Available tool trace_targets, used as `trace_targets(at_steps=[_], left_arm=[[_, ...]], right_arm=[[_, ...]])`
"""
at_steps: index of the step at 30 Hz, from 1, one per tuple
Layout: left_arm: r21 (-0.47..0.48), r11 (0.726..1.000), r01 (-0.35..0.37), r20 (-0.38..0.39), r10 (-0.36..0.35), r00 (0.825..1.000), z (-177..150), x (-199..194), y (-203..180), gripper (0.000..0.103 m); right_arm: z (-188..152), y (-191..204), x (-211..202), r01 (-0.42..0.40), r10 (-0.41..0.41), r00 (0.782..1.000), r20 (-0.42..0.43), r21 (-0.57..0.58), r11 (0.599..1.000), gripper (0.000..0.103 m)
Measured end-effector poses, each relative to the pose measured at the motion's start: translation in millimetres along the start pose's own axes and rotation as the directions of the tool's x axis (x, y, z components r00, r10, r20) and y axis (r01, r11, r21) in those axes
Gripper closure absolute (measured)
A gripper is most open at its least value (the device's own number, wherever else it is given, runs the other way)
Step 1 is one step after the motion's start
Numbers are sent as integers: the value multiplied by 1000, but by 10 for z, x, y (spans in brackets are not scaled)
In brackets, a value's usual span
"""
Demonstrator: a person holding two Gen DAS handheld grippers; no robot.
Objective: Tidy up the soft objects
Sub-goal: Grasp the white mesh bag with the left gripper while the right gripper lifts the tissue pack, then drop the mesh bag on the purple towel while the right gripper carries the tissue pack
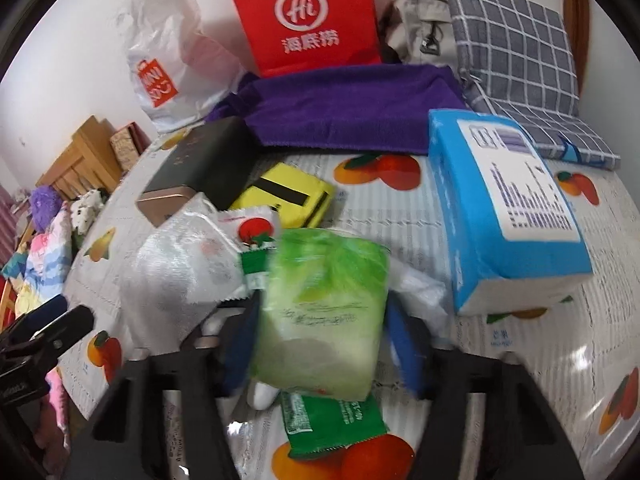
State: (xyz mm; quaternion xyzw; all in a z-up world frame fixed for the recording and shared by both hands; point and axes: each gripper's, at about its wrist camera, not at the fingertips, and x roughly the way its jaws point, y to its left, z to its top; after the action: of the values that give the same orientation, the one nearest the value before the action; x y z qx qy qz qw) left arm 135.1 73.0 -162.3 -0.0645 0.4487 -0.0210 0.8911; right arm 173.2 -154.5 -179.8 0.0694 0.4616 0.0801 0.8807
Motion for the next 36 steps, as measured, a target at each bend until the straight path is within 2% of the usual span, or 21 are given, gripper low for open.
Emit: trace_targets(at_steps=[4,8,13,15,18,20,24,27,29,30,32,34,36], left_arm=[[14,999,34,-3,-34,999,26,51,-72,0],[10,995,104,-7,-104,995,77,126,-190,0],[-7,989,145,-27,-146,989,127,287,-322,0],[-16,987,160,-29,-161,987,133,343,-339,3],[-38,979,201,-26,-202,979,136,423,-353,13],[-47,974,224,-35,-225,974,142,465,-370,29],[-63,969,238,-35,-241,970,137,501,-410,42],[-51,972,231,-23,-232,972,127,461,-434,54],[-40,972,230,-15,-231,973,126,420,-440,69],[-36,973,230,-11,-231,973,124,395,-440,71],[-29,974,224,-2,-224,975,112,337,-441,85],[-23,975,222,2,-222,975,91,291,-438,91],[-12,976,218,4,-218,976,75,251,-453,93]], right_arm=[[12,7,-139,-7,7,1000,27,-21,1000,49],[25,-37,-363,-12,14,998,59,-29,1000,49],[-9,-216,-619,13,-11,995,101,-23,1000,49],[-61,-333,-667,48,-45,994,102,-26,999,49],[-203,-580,-670,129,-128,989,77,-8,992,49],[-298,-744,-631,156,-156,986,51,9,988,49],[-449,-979,-489,193,-193,981,-4,41,980,49],[-539,-1069,-393,197,-195,980,-35,58,979,49],[-566,-1084,-358,188,-186,982,-42,61,980,49],[-578,-1085,-354,187,-184,982,-42,58,981,49],[-586,-1070,-330,185,-183,982,-44,49,981,49],[-590,-1063,-322,184,-182,982,-43,45,982,49],[-585,-1056,-352,170,-168,985,-42,47,984,49]])
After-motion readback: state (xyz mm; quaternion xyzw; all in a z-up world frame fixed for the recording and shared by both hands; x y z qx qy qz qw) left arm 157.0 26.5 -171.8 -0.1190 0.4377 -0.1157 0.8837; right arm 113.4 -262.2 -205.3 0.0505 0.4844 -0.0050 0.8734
